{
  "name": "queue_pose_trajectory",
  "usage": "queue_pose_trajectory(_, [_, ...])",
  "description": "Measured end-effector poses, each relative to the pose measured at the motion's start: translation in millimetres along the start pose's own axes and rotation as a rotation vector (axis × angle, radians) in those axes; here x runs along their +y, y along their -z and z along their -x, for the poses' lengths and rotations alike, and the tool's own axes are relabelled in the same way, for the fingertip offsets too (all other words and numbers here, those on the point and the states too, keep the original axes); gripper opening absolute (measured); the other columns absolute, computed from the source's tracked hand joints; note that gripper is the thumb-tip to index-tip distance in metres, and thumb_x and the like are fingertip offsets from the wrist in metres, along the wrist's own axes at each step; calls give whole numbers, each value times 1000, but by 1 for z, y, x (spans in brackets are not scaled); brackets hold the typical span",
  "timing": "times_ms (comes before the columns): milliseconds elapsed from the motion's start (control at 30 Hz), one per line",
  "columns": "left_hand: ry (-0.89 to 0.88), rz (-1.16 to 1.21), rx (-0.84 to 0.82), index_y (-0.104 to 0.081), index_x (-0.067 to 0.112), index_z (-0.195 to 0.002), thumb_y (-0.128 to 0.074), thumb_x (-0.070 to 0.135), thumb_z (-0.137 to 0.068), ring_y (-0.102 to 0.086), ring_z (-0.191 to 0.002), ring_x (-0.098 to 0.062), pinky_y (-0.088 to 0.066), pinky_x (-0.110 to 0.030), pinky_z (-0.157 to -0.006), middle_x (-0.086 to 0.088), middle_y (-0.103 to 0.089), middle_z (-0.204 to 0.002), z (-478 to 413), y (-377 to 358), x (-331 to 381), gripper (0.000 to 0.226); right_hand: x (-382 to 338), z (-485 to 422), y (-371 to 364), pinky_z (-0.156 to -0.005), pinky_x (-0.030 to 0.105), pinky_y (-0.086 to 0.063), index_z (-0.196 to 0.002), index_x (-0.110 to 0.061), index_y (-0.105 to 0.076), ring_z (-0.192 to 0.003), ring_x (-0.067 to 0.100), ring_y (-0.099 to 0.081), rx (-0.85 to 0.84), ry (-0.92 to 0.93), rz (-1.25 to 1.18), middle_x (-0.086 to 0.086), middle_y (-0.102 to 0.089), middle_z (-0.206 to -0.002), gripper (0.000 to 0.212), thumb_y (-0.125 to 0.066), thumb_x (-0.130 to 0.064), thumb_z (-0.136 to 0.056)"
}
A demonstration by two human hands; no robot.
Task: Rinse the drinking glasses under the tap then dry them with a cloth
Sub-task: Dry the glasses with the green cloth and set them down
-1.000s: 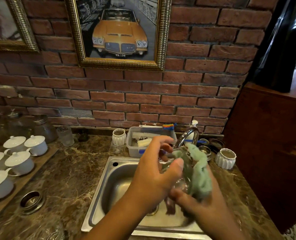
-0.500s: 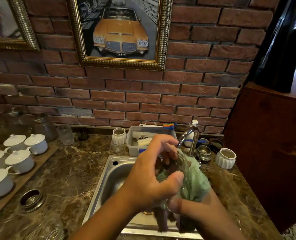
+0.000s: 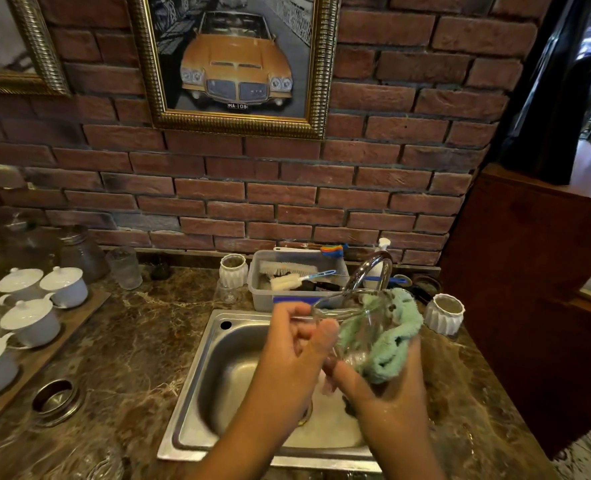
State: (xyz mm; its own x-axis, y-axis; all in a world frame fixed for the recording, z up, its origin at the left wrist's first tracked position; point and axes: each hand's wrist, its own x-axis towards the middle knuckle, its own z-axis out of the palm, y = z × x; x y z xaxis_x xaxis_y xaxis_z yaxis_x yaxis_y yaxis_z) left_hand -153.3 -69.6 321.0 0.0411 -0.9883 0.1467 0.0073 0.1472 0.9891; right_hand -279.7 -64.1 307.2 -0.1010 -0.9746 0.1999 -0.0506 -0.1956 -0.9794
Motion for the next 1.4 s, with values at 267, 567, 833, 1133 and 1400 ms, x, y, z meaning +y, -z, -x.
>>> queue_pose_trajectory(267, [229, 277, -5, -50, 24, -125, -70, 43, -72, -75, -98, -14, -59, -26, -77, 4, -78, -105, 10, -5, -20, 59, 42, 9, -13, -103, 35, -50, -141, -37, -36, -124, 11, -59, 36, -145, 176, -15, -61, -127, 89, -84, -5, -73])
queue_pose_trajectory(567, [473, 533, 231, -62, 11, -124, -75, 50, -70, -73, -95, -42, -56, -57, -88, -26, -72, -112, 18, 35, -49, 67, 34, -6, 1, -84, 48, -54, -103, 0, -68, -87, 38, -68, -78, -725, -283, 22, -76, -87, 21, -52, 4, -92])
queue_pose_trajectory(833, [596, 523, 75, -73, 12, -111, -76, 36, -79, -66, -86, -36, -55, -53, -81, -26, -71, -103, 38, 45, -61, 40, 61, -21, 19, -80, 47, -56, -113, 3, -64, -82, 37, -70, -307, -883, 177, 23, -74, -90, 26, -52, -8, -93])
queue_pose_trajectory(1133, [574, 581, 32, -73, 15, -105, -71, 43, -77, -66, -68, -27, -50, -34, -53, -18, -73, -96, 33, 40, -58, 40, -25, -22, 2, -84, 1, -42, -124, -50, -45, -110, -19, -52, -903, 6, 459, -41, -58, -115, 57, -54, -15, -80])
queue_pose_trajectory(1400, [566, 547, 45, -75, 12, -107, -69, 42, -81, -63, -59, -21, -40, -23, -38, -16, -74, -88, 32, 46, -54, 41, 7, -21, 2, -85, 53, -57, -116, -29, -65, -94, 38, -66, -913, -121, 390, -3, -71, -105, 23, -63, -28, -92])
